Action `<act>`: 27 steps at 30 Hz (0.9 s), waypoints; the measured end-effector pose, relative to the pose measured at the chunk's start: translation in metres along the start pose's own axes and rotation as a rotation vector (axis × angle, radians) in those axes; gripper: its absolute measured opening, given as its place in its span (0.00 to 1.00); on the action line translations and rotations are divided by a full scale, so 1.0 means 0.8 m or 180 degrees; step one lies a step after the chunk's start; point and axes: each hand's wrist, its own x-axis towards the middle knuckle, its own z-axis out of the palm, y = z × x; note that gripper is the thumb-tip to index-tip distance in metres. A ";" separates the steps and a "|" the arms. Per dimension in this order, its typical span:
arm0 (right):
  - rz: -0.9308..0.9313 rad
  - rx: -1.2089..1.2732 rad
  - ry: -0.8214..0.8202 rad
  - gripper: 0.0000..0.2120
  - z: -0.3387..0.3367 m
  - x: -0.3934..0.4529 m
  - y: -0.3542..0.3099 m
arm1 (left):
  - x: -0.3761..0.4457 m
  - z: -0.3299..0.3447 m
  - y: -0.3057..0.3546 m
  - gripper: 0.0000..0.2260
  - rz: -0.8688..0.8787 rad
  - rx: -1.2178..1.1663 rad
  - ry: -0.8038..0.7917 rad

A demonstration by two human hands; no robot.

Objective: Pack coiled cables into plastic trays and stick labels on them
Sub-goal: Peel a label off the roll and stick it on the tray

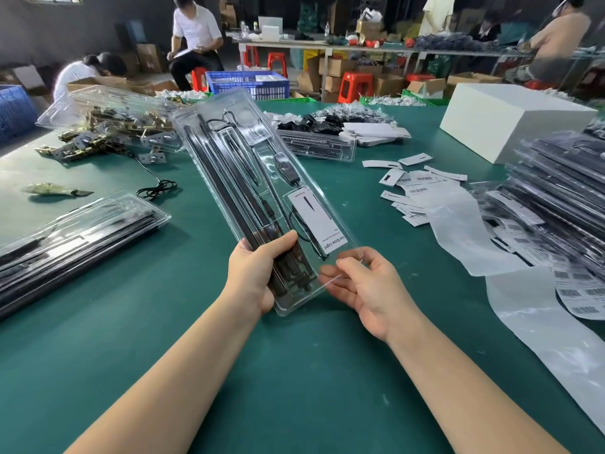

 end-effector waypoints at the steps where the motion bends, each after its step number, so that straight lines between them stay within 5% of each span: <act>1: -0.0012 -0.0026 0.0036 0.08 0.000 0.001 0.000 | 0.000 0.001 0.000 0.20 0.0000 -0.0002 0.0008; 12: -0.0186 -0.0203 -0.0180 0.03 -0.006 0.001 0.001 | 0.005 -0.004 0.002 0.14 0.0062 0.0058 -0.0017; 15: -0.0275 -0.0288 -0.0258 0.12 -0.014 0.003 -0.005 | 0.006 -0.012 0.011 0.13 -0.0094 0.0379 -0.0258; 20: -0.0251 -0.0697 -0.0273 0.12 -0.015 -0.001 -0.007 | 0.003 -0.023 0.019 0.12 -0.0270 0.1397 -0.0828; 27: -0.0091 -0.0581 -0.0170 0.10 -0.013 -0.005 -0.014 | 0.002 -0.024 0.015 0.03 -0.0260 0.1312 -0.1067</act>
